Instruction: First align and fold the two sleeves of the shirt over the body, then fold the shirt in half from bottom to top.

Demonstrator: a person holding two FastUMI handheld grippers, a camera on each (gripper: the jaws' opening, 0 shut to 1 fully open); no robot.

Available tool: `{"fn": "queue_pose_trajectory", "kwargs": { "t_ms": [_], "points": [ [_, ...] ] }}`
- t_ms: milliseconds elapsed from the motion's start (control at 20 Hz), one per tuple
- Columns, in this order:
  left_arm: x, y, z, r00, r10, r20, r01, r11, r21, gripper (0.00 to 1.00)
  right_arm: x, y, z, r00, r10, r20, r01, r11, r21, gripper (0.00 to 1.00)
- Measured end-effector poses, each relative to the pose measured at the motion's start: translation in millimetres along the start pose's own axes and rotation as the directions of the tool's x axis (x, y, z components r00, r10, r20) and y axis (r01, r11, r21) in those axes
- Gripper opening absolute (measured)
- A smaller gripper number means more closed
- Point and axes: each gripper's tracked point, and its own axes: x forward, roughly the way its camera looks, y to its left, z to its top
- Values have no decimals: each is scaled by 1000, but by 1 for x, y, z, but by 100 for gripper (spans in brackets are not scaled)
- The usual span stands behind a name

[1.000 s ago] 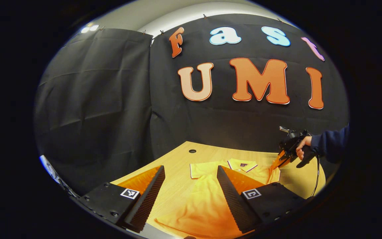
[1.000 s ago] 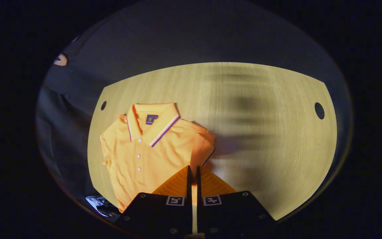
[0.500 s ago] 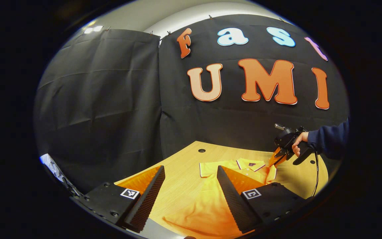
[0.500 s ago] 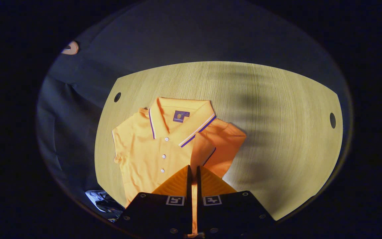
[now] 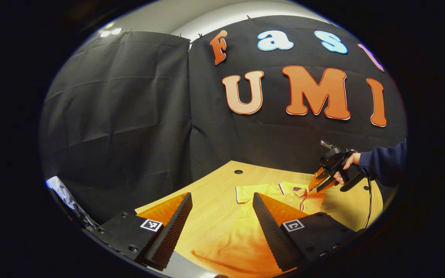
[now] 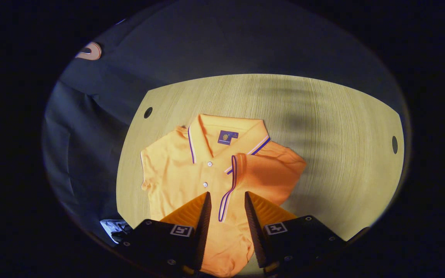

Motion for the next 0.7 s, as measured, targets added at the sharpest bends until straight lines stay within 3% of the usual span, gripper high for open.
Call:
{"fn": "queue_pose_trajectory", "kwargs": {
  "t_ms": [150, 200, 250, 350, 700],
  "points": [
    [7, 0, 0, 1000, -5, -14, 5, 1000, -18, 97, -15, -2, 0, 999, 11, 46, -10, 1000, -20, 74],
    [10, 1, 0, 1000, -4, -20, 4, 1000, -23, 97, -22, -3, -1, 998, 19, 60, -18, 1000, -21, 67],
    [12, 0, 1, 1000, -7, -23, 6, 1000, -28, 96, -27, -2, -4, 997, 27, 75, -25, 999, -21, 83],
    [19, -2, 3, 999, -24, -37, 22, 999, -44, 97, -40, -5, -11, 994, 35, 104, -34, 999, -15, 88],
    [51, -12, 2, 991, -104, -85, 100, 994, -52, 97, -87, -25, -30, 972, 26, 232, -35, 999, 37, 90]
  ]
}}
